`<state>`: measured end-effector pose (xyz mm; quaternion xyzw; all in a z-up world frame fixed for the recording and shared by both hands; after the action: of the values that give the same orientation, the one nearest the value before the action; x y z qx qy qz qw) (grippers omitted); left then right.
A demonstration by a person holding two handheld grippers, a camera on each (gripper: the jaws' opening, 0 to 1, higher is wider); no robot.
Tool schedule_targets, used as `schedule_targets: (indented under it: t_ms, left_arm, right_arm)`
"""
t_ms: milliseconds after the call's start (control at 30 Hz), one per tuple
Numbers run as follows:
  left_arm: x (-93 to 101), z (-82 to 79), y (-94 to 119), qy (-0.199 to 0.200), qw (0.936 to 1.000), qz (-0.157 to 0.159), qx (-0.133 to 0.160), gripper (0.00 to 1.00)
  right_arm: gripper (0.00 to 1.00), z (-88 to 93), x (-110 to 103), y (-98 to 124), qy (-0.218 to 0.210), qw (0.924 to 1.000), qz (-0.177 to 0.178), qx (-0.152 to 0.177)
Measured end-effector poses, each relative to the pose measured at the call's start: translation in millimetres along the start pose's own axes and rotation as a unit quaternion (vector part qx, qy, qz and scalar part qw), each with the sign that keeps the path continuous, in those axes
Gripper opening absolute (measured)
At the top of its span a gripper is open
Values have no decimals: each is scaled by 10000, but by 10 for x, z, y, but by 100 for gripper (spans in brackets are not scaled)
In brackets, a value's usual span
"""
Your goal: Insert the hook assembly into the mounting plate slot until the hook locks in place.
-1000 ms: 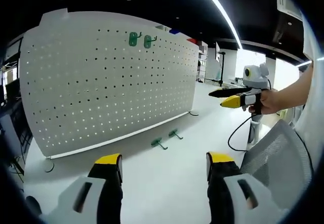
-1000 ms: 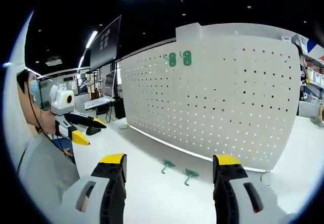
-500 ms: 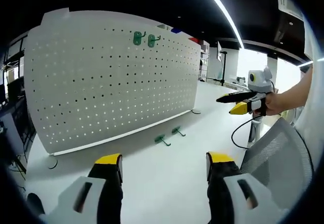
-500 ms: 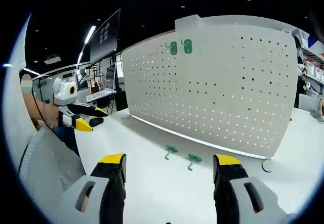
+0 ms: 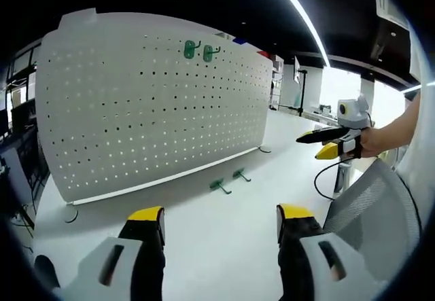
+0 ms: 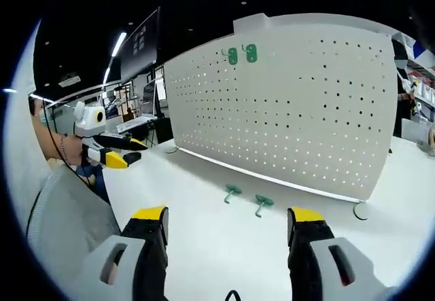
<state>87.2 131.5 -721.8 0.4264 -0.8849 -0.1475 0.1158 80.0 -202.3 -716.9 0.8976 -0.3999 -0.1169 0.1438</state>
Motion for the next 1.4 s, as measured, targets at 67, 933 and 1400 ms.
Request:
schedule_targets:
  t_ms: [67, 933, 1400]
  left_arm:
    - [-4, 6, -2, 4, 10000, 2, 3, 69]
    - [40, -352, -568, -856, 9908, 956, -436, 69]
    - [62, -465, -803, -1363, 9785, 1361, -743, 70]
  right_arm:
    - [69, 6, -1, -6, -3, 10000, -2, -6]
    - [68, 22, 8, 17, -44, 10000, 85, -9]
    - [68, -1, 15, 6, -53, 10000, 83, -7]
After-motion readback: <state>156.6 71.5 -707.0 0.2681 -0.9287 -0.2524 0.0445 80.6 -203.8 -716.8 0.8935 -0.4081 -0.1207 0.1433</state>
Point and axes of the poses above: the point that each gripper's makers call its tool centre point, and the gripper's own axes: y roughly backward along the fingers, x roughly to its right, z roughly out of its underside, the point moved 8 cm from there along y, roughly backward along the fingers, and after that the axes turned 4 degrees about -z, right-handed, at the moved point
